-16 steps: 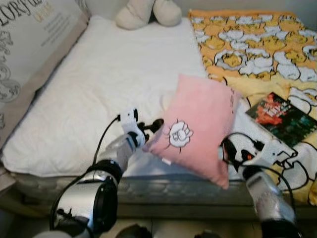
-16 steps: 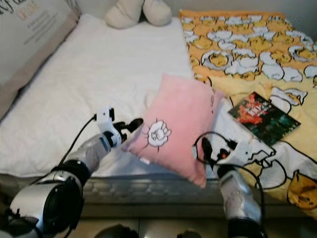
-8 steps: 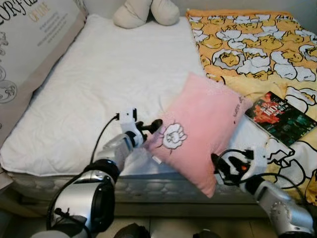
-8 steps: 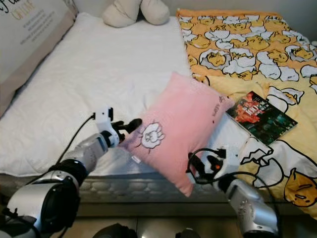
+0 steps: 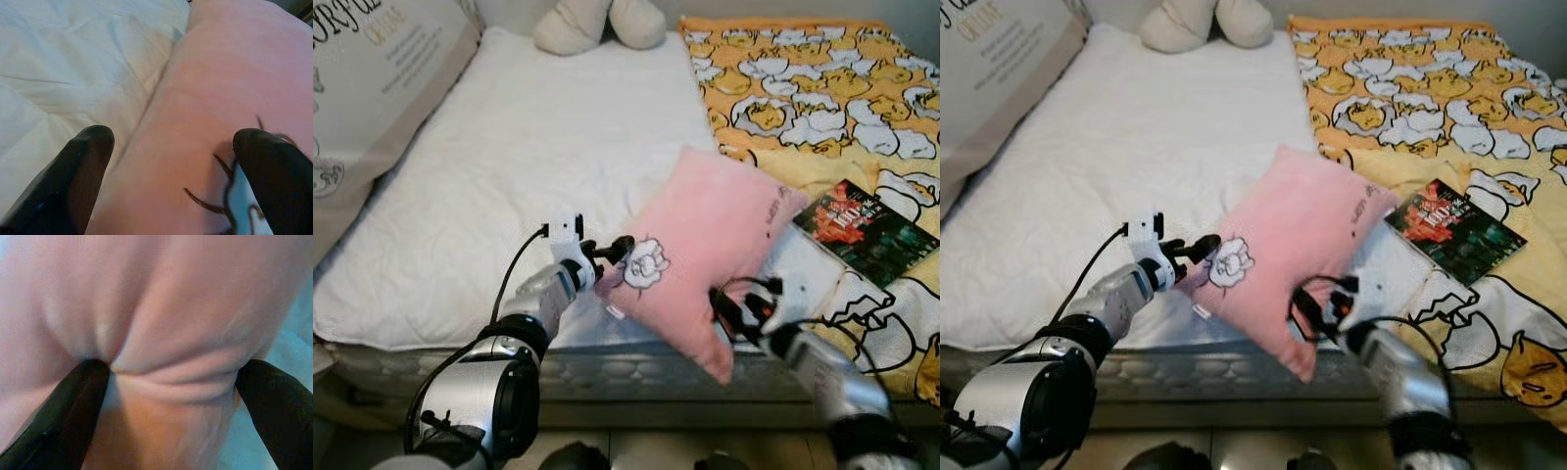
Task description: Clean up the room
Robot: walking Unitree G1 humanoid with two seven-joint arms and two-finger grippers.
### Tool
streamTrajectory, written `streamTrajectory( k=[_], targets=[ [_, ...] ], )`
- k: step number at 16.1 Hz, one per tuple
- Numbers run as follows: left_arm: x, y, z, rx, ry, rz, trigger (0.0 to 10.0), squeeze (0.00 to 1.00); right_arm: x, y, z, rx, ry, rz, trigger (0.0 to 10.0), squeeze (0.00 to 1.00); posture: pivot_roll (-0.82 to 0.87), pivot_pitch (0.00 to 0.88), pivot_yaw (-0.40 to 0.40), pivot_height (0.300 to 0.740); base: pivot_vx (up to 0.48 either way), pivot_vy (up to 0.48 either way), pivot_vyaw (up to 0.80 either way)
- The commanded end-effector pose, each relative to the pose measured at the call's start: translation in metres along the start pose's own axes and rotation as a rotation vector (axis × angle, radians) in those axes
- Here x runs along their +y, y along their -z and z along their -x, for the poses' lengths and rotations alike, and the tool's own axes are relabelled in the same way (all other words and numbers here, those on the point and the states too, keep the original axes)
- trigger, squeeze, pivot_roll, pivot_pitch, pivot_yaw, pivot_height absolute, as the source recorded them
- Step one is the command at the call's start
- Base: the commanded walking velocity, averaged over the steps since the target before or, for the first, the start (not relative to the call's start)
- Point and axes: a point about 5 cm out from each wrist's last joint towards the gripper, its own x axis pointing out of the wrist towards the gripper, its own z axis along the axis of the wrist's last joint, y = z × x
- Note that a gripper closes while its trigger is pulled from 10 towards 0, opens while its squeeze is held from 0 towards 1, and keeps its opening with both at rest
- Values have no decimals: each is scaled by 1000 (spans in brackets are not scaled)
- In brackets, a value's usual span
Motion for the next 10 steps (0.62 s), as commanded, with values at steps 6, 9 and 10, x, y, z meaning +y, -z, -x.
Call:
streamTrajectory(
  k=[6, 9, 10],
  targets=[
    [-1, -2, 0, -1, 5, -7, 10000, 0, 4, 7, -22, -14, 70, -179, 0, 0, -138, 0, 79, 706, 0, 0, 0],
    [1, 0, 0, 2, 1, -11, 10000, 0, 2, 2, -21, -11, 48, -138, 0, 0, -134, 0, 75, 706, 0, 0, 0],
    [2, 0, 1, 2, -3, -9, 10000, 0, -3, -1, -19, -14, 59, -110, 0, 0, -134, 0, 73, 706, 0, 0, 0]
  ],
)
